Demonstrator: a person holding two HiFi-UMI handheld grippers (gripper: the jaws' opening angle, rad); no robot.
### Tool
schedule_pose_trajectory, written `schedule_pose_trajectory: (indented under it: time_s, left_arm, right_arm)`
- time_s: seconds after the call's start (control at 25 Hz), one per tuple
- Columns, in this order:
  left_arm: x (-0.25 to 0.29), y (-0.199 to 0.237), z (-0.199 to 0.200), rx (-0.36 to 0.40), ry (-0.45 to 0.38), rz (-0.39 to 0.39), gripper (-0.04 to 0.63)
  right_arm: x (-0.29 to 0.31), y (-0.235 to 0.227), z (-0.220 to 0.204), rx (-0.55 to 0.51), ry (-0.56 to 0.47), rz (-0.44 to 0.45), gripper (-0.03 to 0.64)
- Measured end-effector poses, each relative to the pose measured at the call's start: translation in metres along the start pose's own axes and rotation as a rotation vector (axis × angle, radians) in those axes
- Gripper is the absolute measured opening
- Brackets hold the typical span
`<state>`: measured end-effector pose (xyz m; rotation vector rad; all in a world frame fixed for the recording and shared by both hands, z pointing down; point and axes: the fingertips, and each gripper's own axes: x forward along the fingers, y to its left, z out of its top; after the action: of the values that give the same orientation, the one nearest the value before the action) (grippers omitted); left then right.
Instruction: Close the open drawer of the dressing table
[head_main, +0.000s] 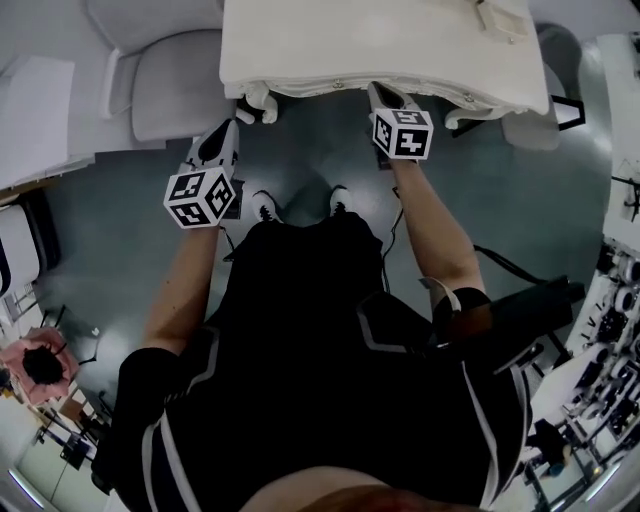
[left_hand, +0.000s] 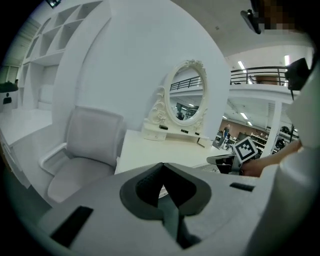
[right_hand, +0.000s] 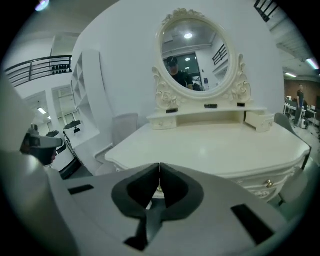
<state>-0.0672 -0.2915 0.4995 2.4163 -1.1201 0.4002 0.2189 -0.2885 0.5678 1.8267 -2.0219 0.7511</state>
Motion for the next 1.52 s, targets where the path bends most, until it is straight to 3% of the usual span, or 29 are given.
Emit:
schedule_pose_trajectory:
  time_s: [0.4, 0.84, 1.2, 1.52]
  left_arm:
    - [-0.008, -0.001, 0.064, 0.098, -0.085, -0.114, 0.005]
    - [-0.041, -0.021, 0.131, 0.15, -0.212, -0.194, 0.005]
    - [-0.076, -0.042, 0.198, 0.162, -0.33, -0.142, 0.005]
    - [-0.084, -0.043, 0.211, 0.176, -0.345, -0.096, 0.005]
  right_arm:
    - [-0.087, 0.035, 0.093, -0.002, -0.189, -0.072, 0.006]
    - [-0.167, 0.076, 0.161, -0.047, -0.328, -0.061, 0.005]
    - [-0.214, 0.09, 0.195, -0.094, -0.408, -0.062, 0.005]
    - [-0.225, 0.092, 0.213, -0.11, -0.448, -0.039, 0.005]
